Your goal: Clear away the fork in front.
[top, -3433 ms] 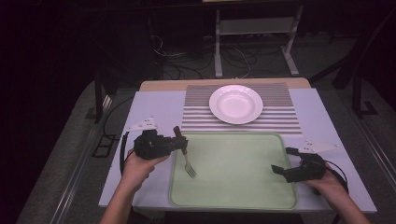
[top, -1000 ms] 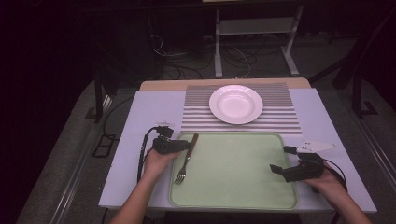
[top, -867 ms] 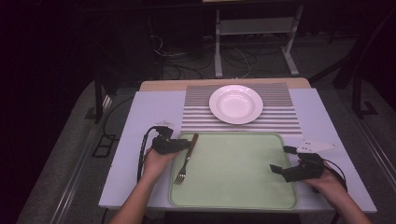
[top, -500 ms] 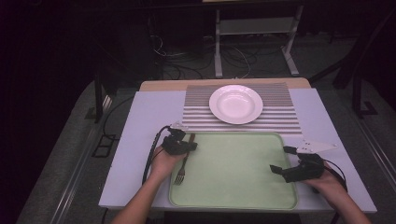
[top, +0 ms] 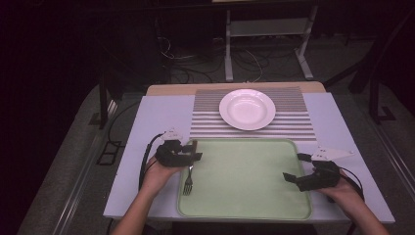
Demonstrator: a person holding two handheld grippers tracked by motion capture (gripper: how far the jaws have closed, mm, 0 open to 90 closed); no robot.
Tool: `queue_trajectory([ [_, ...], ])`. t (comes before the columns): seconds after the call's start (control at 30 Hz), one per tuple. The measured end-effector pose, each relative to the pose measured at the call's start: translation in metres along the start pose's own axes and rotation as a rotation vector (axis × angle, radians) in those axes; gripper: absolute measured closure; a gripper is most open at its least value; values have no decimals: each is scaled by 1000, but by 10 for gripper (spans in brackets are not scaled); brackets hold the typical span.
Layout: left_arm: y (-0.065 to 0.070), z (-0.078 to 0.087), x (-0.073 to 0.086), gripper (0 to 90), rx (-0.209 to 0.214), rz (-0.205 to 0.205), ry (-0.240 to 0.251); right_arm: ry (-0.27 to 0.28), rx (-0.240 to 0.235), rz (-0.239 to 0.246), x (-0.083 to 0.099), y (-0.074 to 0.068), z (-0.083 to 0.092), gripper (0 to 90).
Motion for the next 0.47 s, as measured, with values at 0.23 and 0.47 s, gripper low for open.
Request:
queue_trajectory([
  [0.23,8,20,19,143,27,-47,33,0,1,1,0,-1,0,60],
  [0.47,12,22,25,0,18,-59,27,5,5,3,0,0,1,60],
])
Point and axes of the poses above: each handheld gripper's, and its own axes: z roughly backward along the jaws, x roughly out of its underside, y roughly to its right, the point moved 1 cm from there along -z, roughly forward along the jaws, and after that the axes turned 3 degrees about y, right-handed, at the moved point
